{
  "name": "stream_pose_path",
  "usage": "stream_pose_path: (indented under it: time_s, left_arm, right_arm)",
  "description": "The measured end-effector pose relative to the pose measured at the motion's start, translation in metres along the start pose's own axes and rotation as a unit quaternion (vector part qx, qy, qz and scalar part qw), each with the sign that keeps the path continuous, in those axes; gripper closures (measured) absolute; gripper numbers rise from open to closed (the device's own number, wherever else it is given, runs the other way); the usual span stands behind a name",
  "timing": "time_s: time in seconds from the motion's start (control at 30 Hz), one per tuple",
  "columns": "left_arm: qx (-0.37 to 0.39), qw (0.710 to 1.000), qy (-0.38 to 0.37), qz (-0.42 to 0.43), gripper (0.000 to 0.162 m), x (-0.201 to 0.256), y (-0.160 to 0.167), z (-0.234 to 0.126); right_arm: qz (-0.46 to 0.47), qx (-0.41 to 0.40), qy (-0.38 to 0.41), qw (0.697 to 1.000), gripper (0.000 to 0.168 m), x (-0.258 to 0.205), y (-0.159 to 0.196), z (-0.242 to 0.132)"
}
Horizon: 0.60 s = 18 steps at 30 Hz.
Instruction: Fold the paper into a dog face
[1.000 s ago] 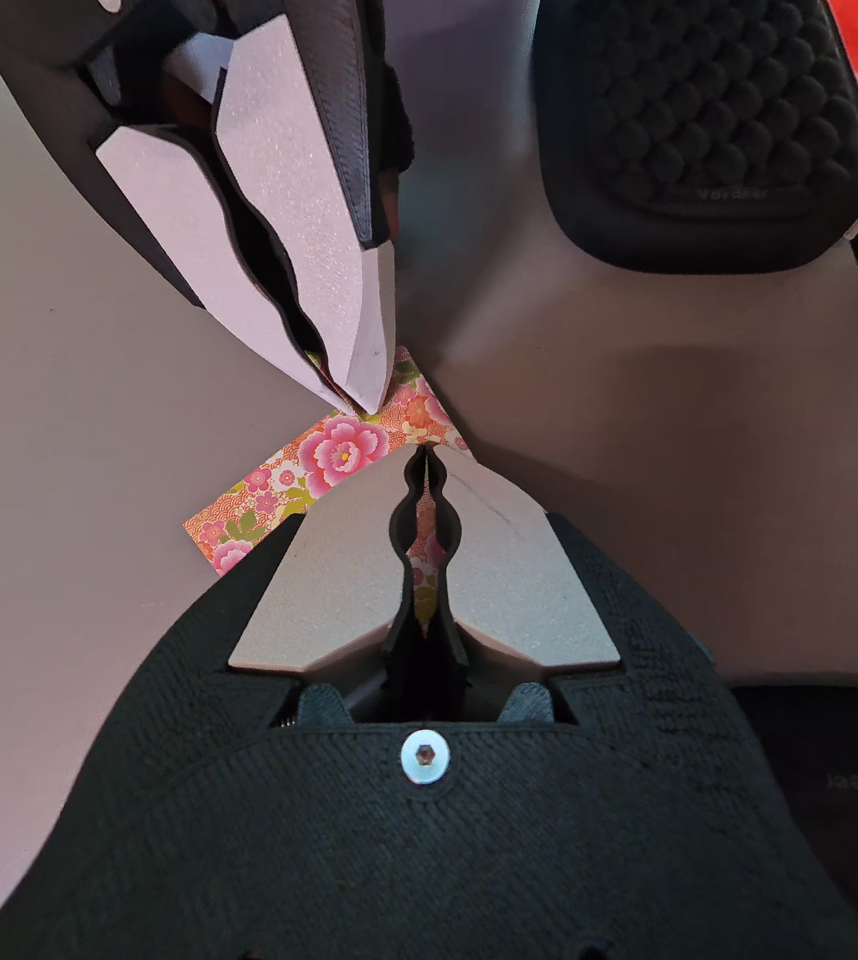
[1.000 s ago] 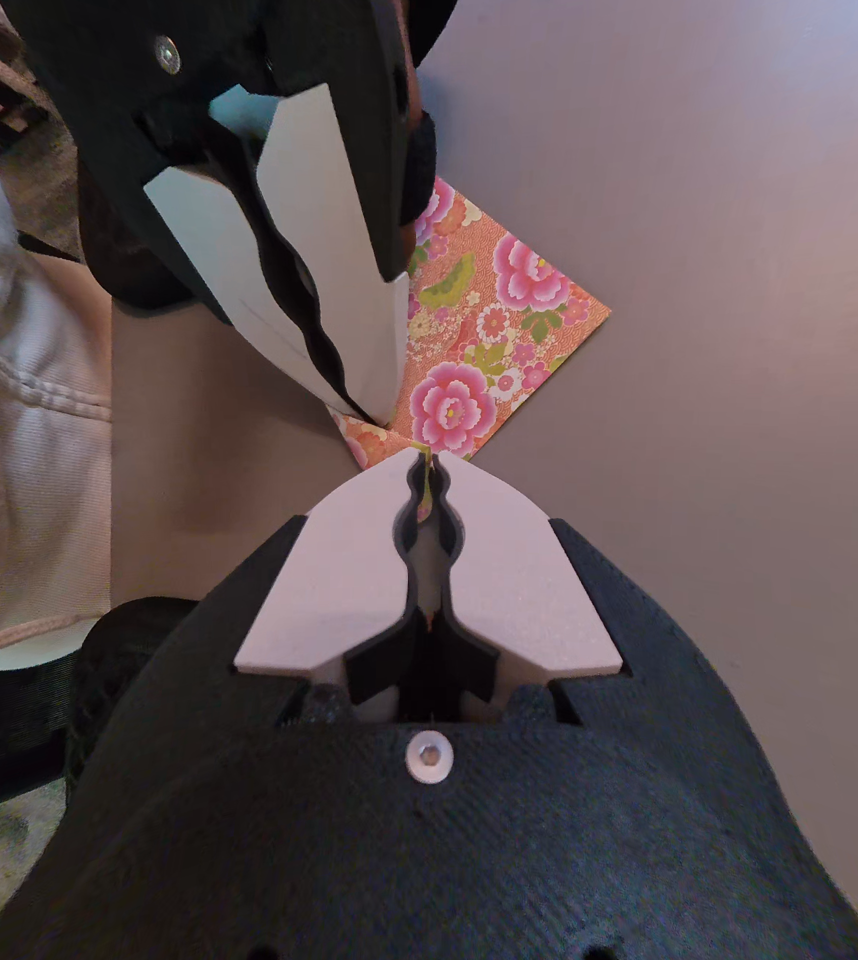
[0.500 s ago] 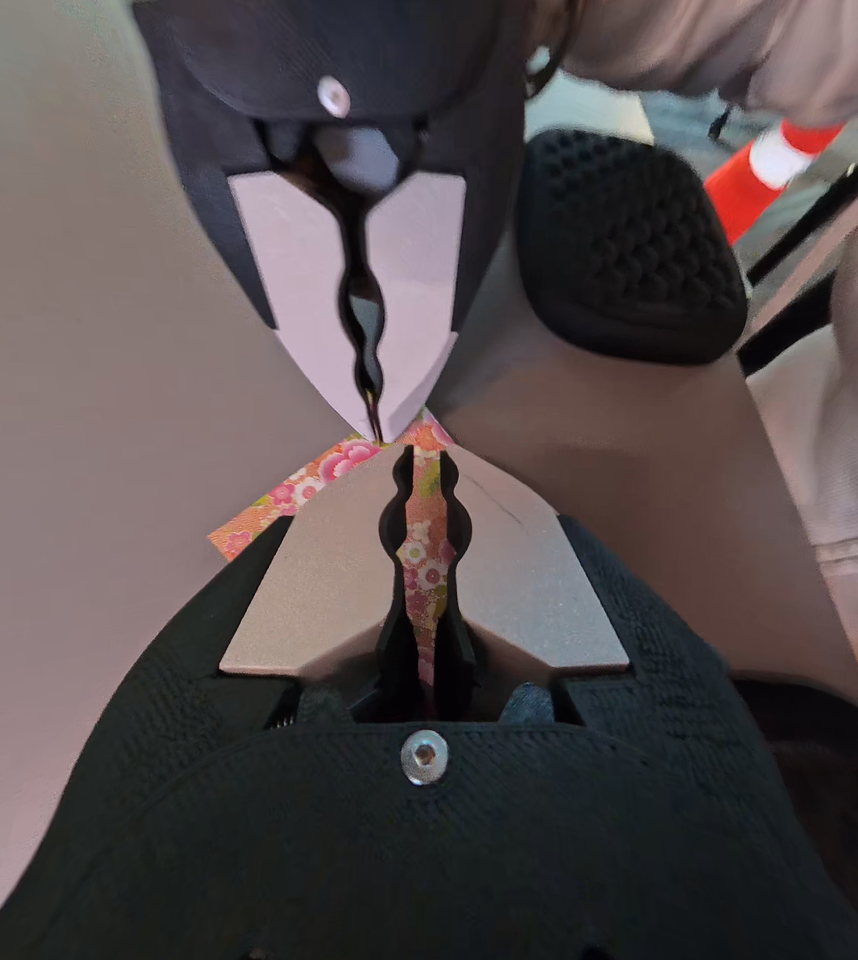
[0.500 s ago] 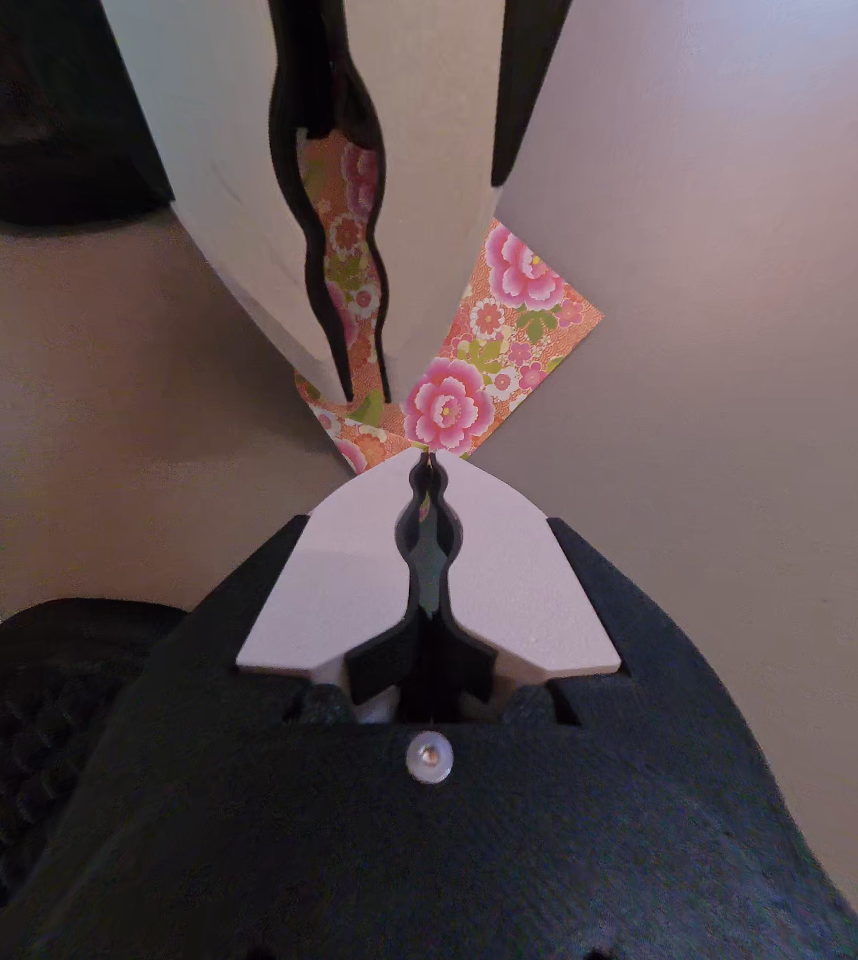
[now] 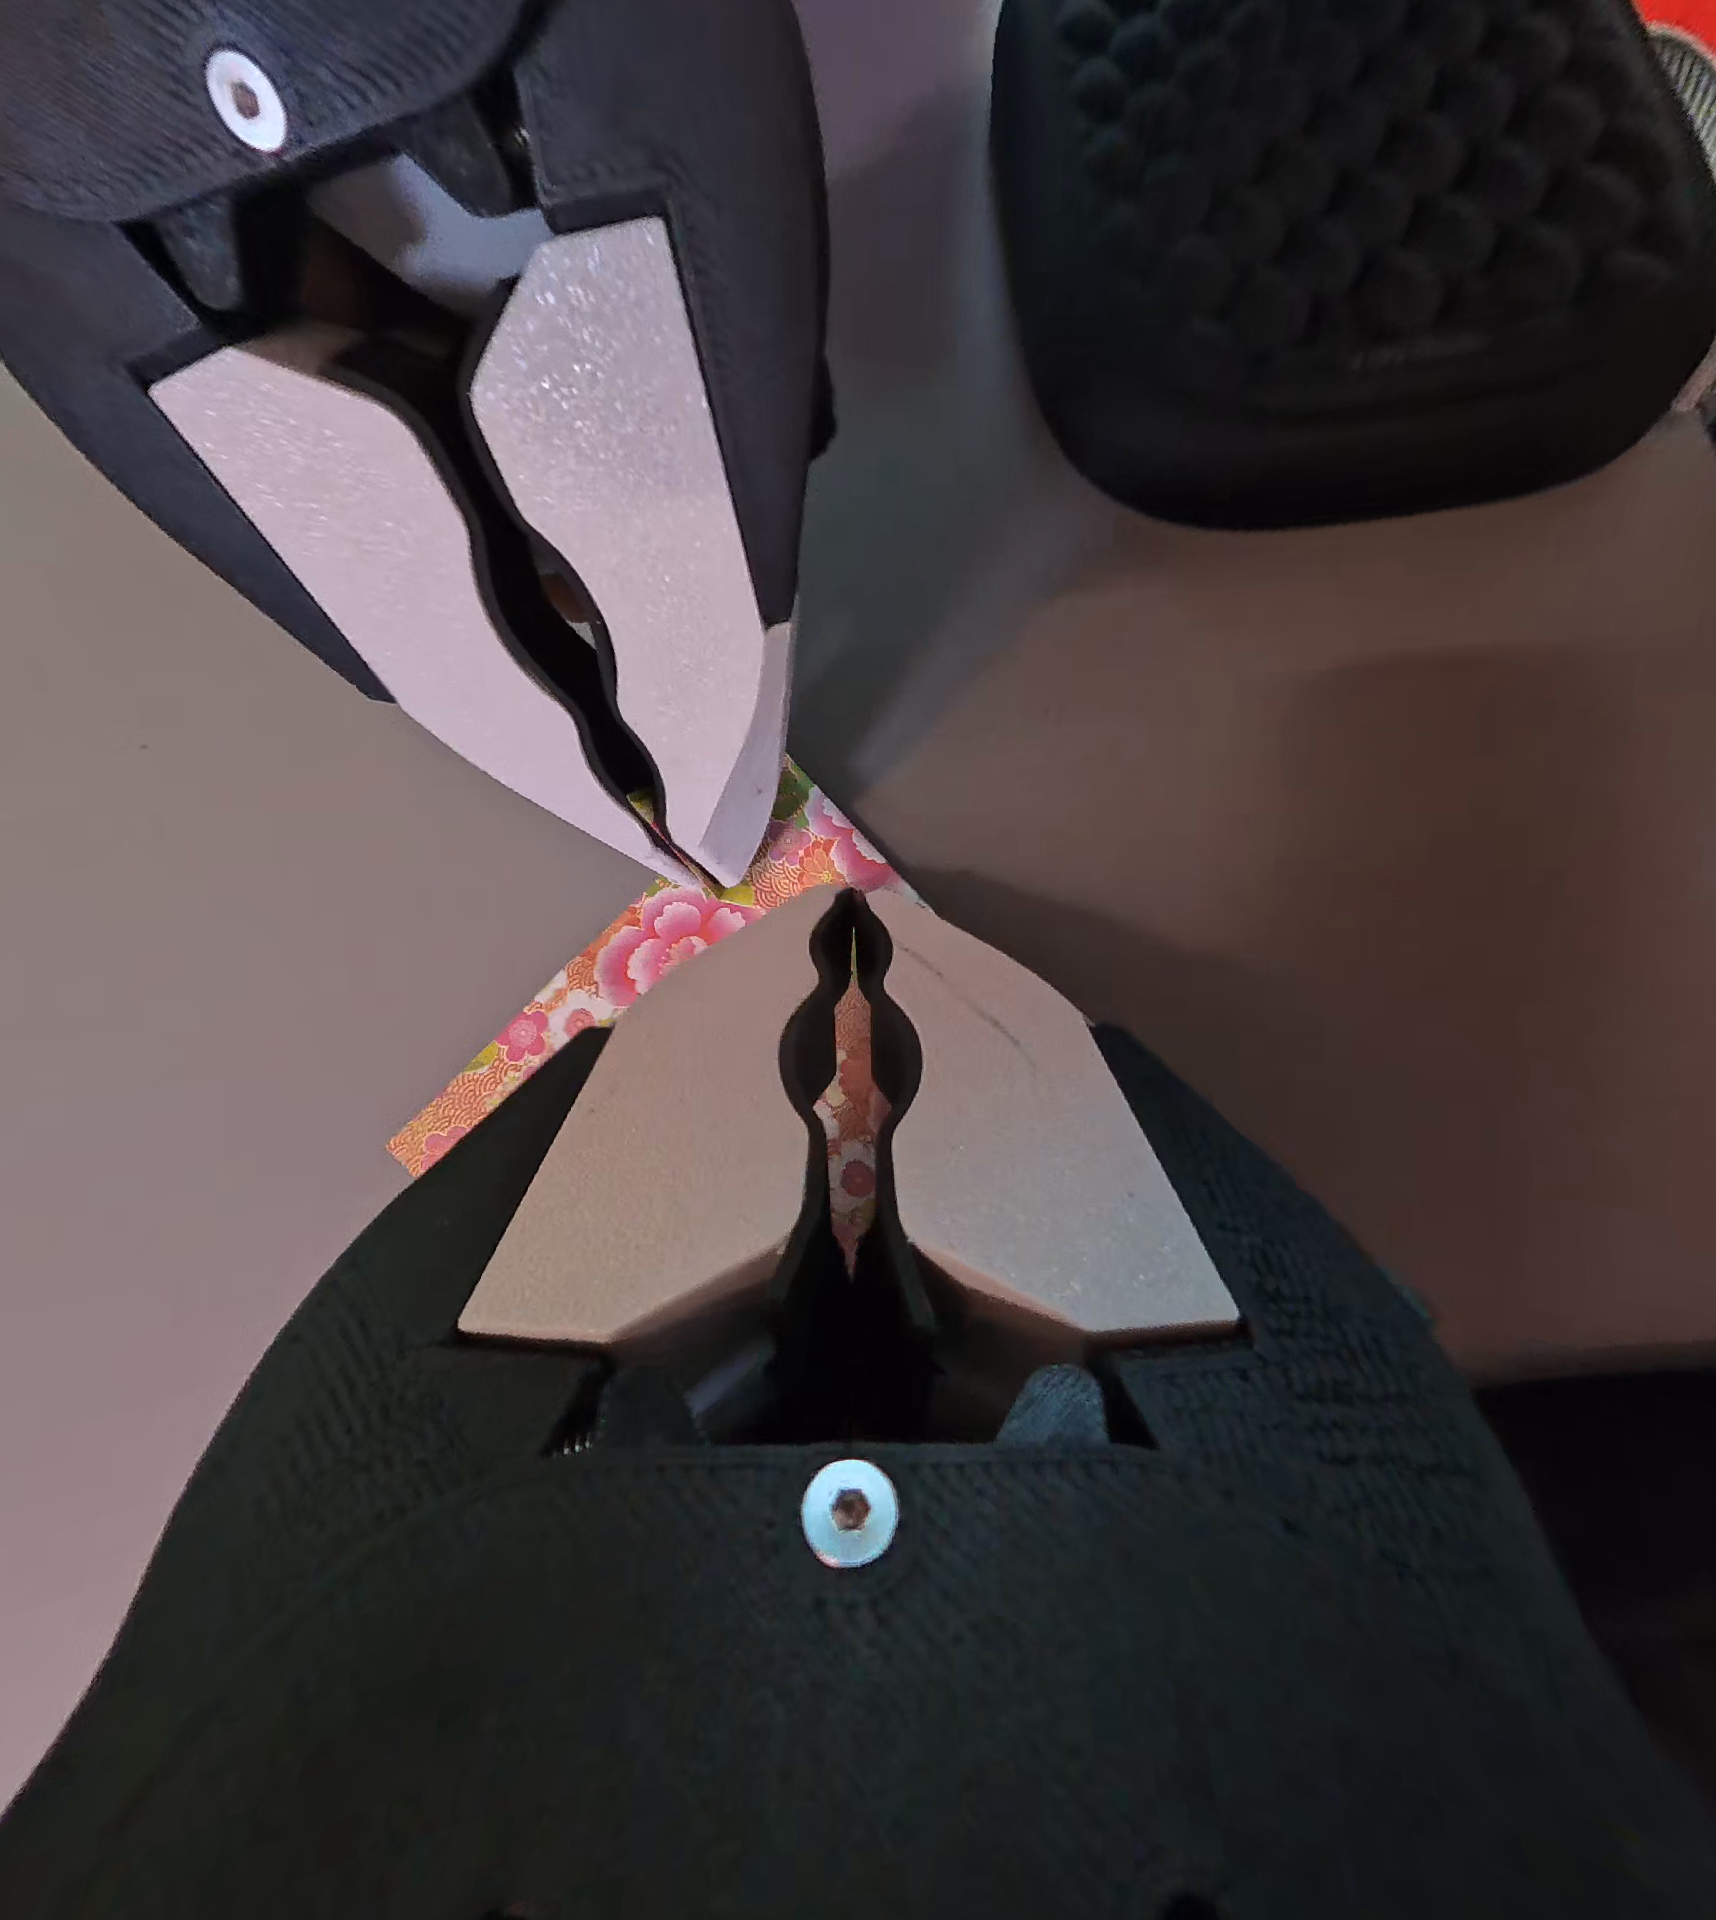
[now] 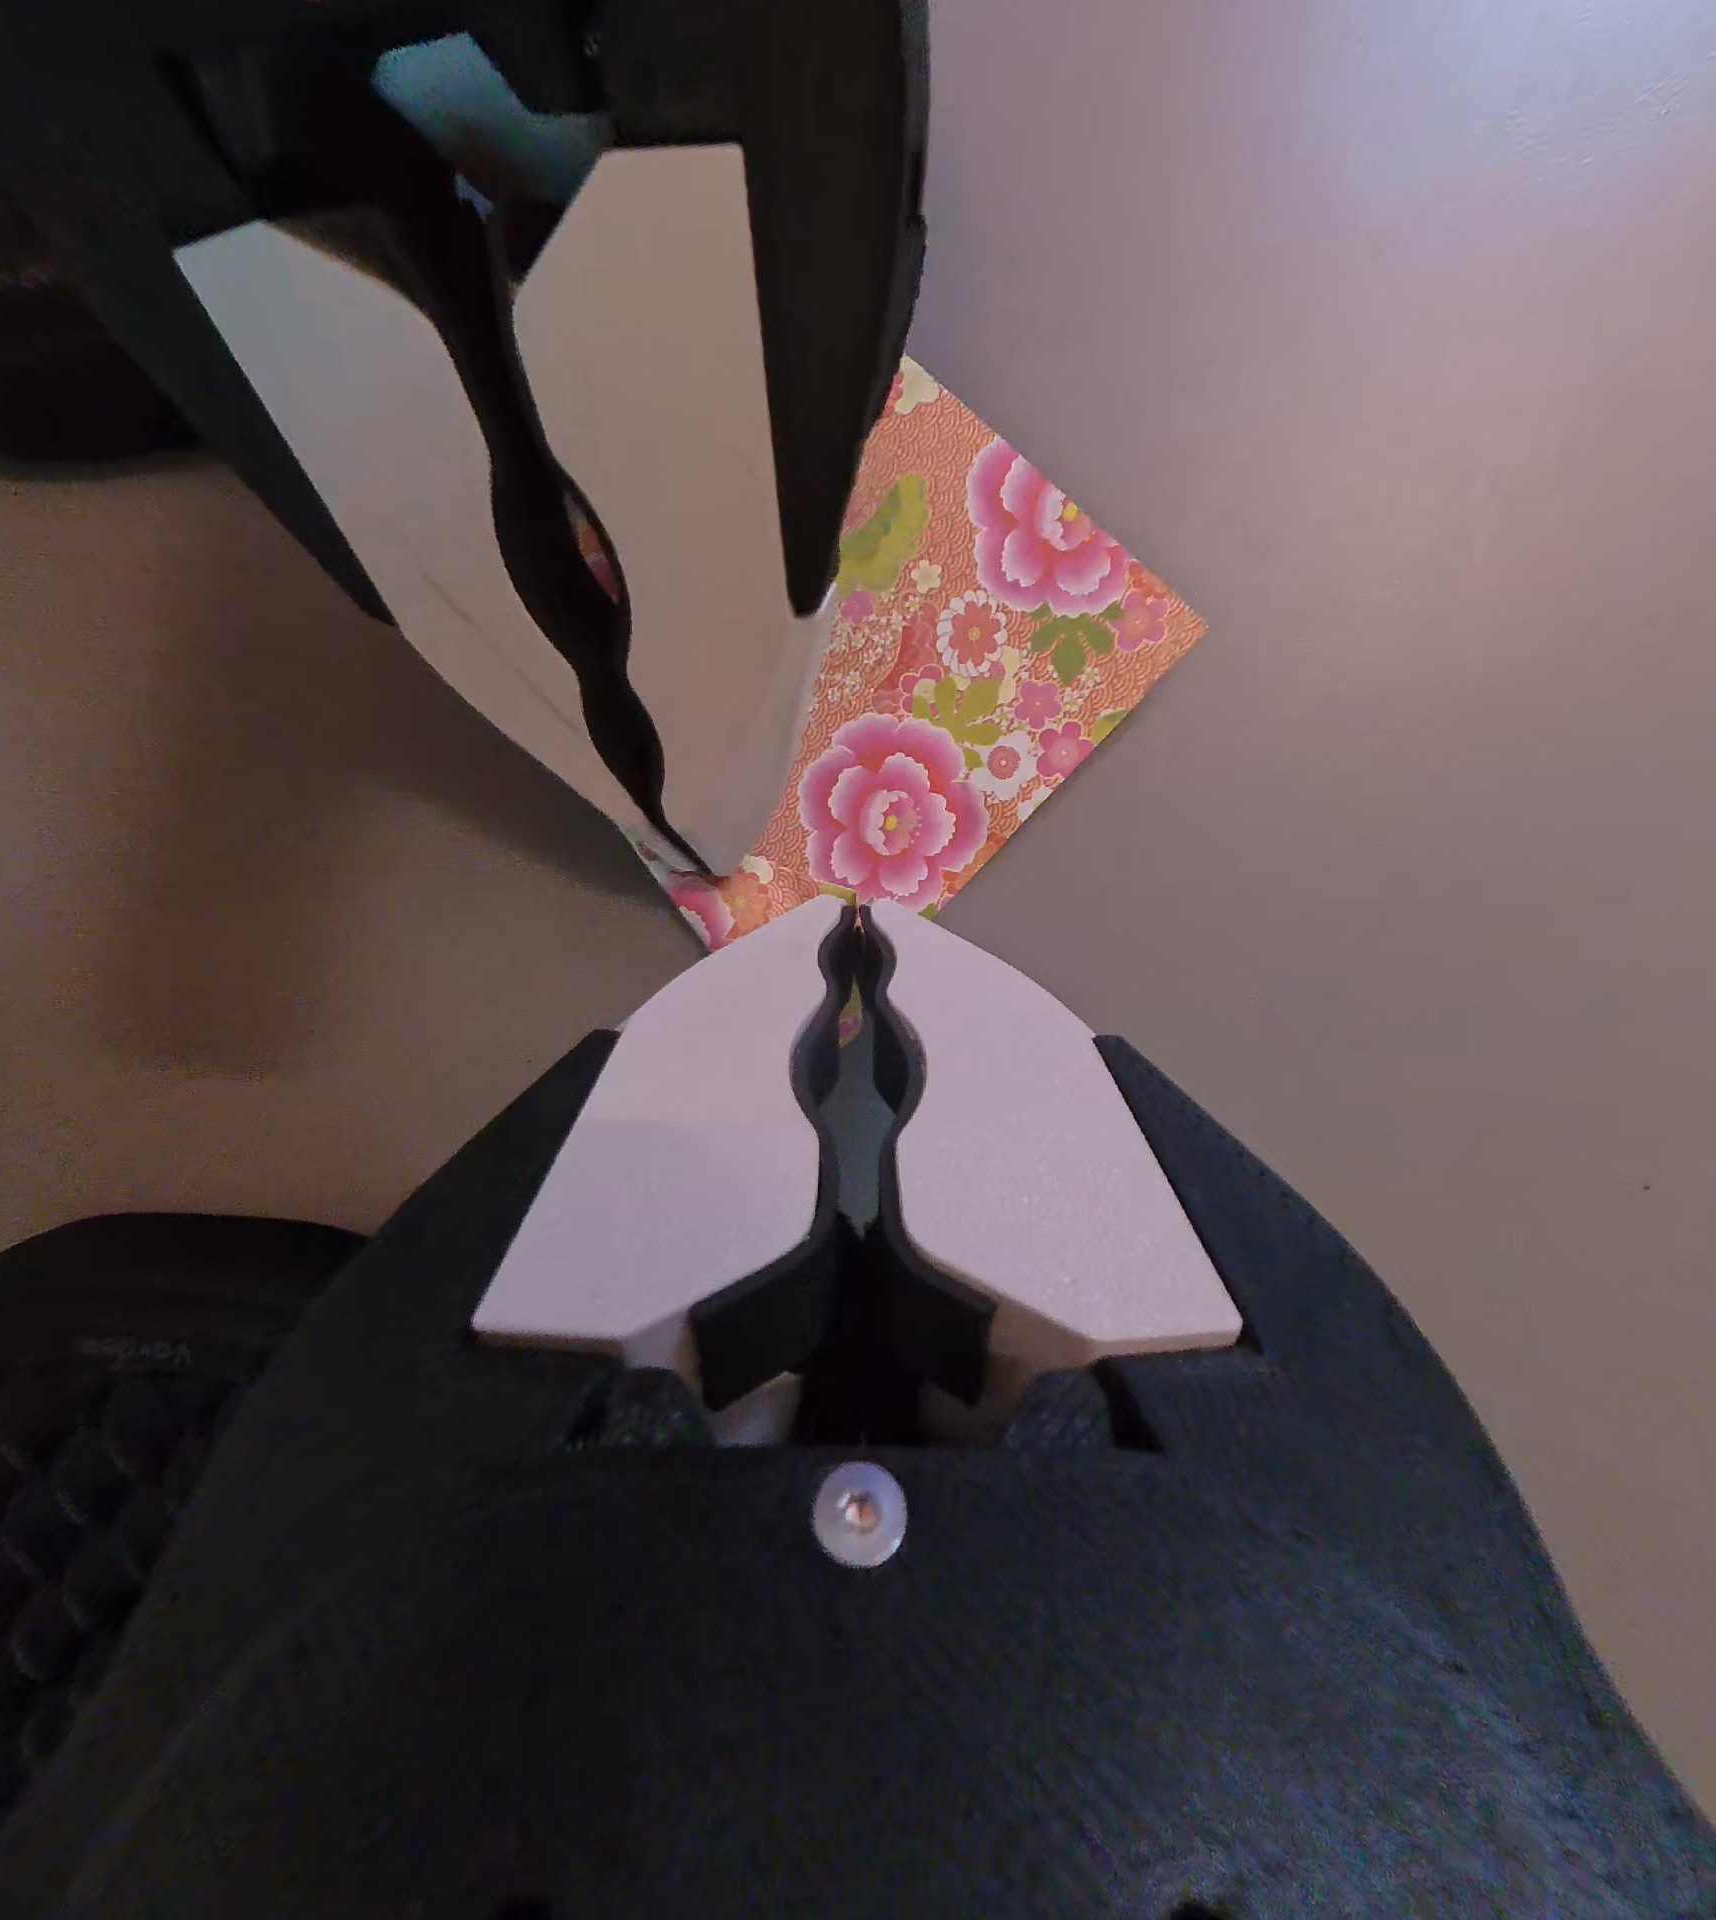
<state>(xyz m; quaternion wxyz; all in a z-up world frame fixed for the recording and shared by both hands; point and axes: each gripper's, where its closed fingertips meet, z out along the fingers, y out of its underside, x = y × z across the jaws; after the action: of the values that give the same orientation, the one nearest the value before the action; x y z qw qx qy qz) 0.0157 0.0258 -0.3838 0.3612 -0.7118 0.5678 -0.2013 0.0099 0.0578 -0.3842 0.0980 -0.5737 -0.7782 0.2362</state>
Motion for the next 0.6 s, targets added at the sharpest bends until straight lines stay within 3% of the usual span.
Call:
stream_pose_path:
  time_s: [0.2, 0.4, 0.53, 0.6]
  left_arm:
    - [0.000, 1.000, -0.006, 0.019, 0.161, 0.0006, 0.0000, 0.0003]
    - [0.003, 0.993, -0.027, 0.119, 0.161, 0.0084, -0.0021, 0.0021]
    - [0.000, 0.994, -0.020, 0.104, 0.161, 0.0085, -0.0018, 0.0024]
    - [-0.001, 0.995, -0.015, 0.095, 0.161, 0.0085, -0.0017, 0.0024]
  right_arm:
    - [-0.002, -0.002, 0.005, 1.000, 0.168, 0.0018, 0.0021, -0.0024]
    - [-0.001, -0.005, 0.005, 1.000, 0.168, 0.0026, 0.0027, -0.0054]
    - [0.000, -0.006, 0.001, 1.000, 0.167, 0.0027, 0.0029, -0.0058]
    - [0.009, -0.002, 0.001, 1.000, 0.154, 0.0067, 0.0029, -0.0082]
